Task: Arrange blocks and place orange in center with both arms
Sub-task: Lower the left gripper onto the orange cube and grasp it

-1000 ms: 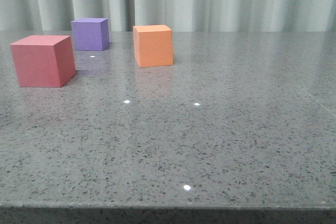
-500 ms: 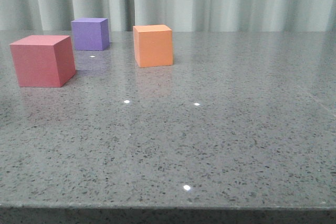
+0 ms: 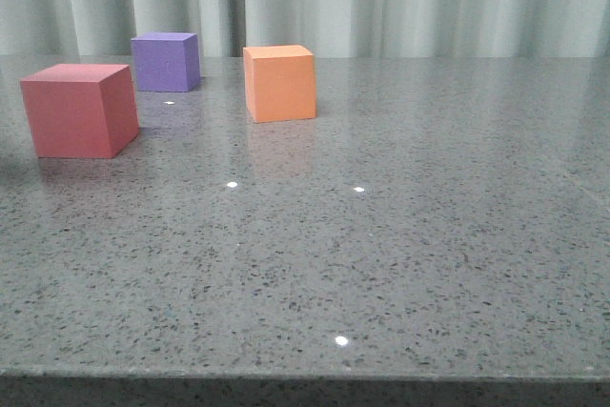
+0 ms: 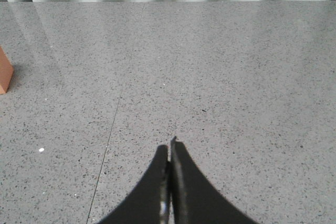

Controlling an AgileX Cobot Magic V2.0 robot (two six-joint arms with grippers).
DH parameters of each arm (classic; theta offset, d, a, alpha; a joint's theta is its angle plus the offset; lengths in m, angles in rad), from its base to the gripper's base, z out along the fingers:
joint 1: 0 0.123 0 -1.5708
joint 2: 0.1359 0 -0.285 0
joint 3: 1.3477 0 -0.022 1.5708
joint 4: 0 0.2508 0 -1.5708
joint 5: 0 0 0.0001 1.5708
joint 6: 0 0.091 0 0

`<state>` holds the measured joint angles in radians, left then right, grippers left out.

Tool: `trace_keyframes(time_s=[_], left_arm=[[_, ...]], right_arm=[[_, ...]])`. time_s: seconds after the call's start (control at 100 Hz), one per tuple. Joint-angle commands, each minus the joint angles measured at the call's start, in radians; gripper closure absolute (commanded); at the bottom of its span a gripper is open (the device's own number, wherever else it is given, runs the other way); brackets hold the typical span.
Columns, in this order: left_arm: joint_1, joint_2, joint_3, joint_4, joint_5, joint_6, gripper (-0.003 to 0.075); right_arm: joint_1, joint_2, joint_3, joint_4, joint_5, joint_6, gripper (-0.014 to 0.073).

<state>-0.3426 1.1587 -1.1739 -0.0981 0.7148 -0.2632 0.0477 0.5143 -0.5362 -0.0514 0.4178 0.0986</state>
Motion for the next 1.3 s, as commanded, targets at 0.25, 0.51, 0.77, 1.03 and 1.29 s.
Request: trace_keyframes(time_s=[0.25,0.51,0.77,1.03,1.29], left_arm=[[-0.28,0.329,-0.304,0.417,-0.073,-0.423,0.0101],[-0.411,0.572,-0.557,0.66,0.07,-0.628,0.0101],[-0.426,0.691,-0.703,0.724,0.145,-0.718,0.0101],[-0.426,0.741,-0.705,0.731,0.141,-0.753,0.0101],[-0.424,0.79,-0.705,0.74,0.143,-0.777,0.0101]], right_arm=[[-0.007,0.002,-0.024,0.0,-0.072,-0.004,0.0662],[-0.007,0.002,-0.024,0.0,-0.072,-0.004,0.0662],[-0.007,0.002,-0.024,0.0,-0.072,-0.004,0.0662],[-0.007,0.002,-0.024,0.0,-0.072,-0.004,0.0662],[-0.007,0.002,-0.024,0.0,-0.072,-0.004,0.0662]])
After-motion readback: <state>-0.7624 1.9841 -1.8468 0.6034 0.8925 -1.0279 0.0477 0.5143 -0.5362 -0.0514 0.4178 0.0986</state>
